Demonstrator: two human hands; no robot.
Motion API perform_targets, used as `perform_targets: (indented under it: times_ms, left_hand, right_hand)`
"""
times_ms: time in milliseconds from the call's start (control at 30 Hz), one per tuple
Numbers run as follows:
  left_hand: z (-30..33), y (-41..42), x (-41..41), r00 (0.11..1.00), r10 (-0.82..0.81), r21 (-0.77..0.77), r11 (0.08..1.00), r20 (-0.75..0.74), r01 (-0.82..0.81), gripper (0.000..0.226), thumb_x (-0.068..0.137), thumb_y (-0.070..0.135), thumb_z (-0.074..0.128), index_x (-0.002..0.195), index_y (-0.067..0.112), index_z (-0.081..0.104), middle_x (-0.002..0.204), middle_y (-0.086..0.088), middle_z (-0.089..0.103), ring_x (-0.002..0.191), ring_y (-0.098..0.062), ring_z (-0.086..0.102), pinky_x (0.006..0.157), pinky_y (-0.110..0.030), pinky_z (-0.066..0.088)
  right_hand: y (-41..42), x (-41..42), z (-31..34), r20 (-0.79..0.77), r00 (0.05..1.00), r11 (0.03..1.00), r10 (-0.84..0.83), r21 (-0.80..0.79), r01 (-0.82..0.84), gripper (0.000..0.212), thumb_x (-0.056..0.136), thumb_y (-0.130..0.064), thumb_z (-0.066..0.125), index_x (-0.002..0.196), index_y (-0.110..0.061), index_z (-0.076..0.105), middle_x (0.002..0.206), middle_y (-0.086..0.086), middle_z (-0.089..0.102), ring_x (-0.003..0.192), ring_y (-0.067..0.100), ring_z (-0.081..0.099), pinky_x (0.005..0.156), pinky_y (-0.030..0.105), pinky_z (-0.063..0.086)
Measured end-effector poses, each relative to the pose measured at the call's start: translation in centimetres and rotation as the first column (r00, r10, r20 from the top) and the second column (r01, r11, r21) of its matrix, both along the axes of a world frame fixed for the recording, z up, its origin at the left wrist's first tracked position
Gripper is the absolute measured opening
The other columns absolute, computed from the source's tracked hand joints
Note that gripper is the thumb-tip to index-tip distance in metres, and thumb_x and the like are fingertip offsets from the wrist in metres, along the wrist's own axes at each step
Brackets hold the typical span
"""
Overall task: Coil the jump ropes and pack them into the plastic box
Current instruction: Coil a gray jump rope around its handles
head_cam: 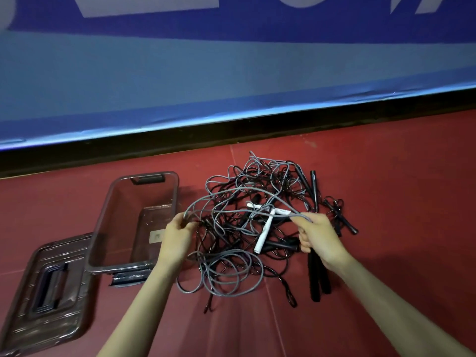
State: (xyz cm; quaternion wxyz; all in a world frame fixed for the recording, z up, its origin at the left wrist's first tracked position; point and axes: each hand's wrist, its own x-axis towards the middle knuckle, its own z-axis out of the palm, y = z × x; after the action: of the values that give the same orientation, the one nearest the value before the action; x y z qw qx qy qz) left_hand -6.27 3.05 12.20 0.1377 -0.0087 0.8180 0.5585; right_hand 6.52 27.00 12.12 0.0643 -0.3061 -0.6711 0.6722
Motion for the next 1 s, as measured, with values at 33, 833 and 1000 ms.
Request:
perform_targets:
  times_ms: [33,833,1000]
  left_hand:
    - [0.0,0.0,0.0,0.998,-0.042,-0.102,0.994,-0.051,0.037,0.026,0.091,0.001,0.055,0.112,0.015,0.062,0.11,-0.003,0.064,0.105,-0.018,0.055,0.087,-0.012,0.043]
    - [11.7,6.5,-1.3,0.511,-0.681,-0.4,0.727,-0.525,0.558,0.018,0.098,0.02,0.054,0.08,0.018,0.053,0.065,0.012,0.048,0.06,-0.002,0.044,0.057,-0.018,0.032]
    - [20.8,6.0,-1.8,0.595,-0.459,-0.228,0.877,-0.66,0.423,0.015,0.096,0.013,0.056,0.083,0.013,0.065,0.061,0.008,0.051,0.058,-0.004,0.044,0.06,-0.025,0.035]
  right_hand:
    - [0.1,-0.1,0.5,0.018,0.997,0.993,0.068,0.092,-0.07,0.054,0.097,-0.014,0.055,0.045,-0.022,0.046,0.049,-0.004,0.021,0.04,0.01,0.017,0.046,0.028,0.015]
    - [0.8,-3.4,9.1,0.061,0.902,0.76,0.428,0.516,-0.395,0.011,0.096,-0.018,0.056,0.085,-0.021,0.055,0.063,-0.006,0.049,0.051,0.009,0.043,0.051,0.028,0.037]
    - [0.6,-5.6,15.9,0.035,0.859,0.758,0.511,0.452,-0.47,0.023,0.095,-0.018,0.06,0.074,-0.011,0.06,0.065,0.001,0.066,0.059,0.01,0.06,0.062,0.017,0.048]
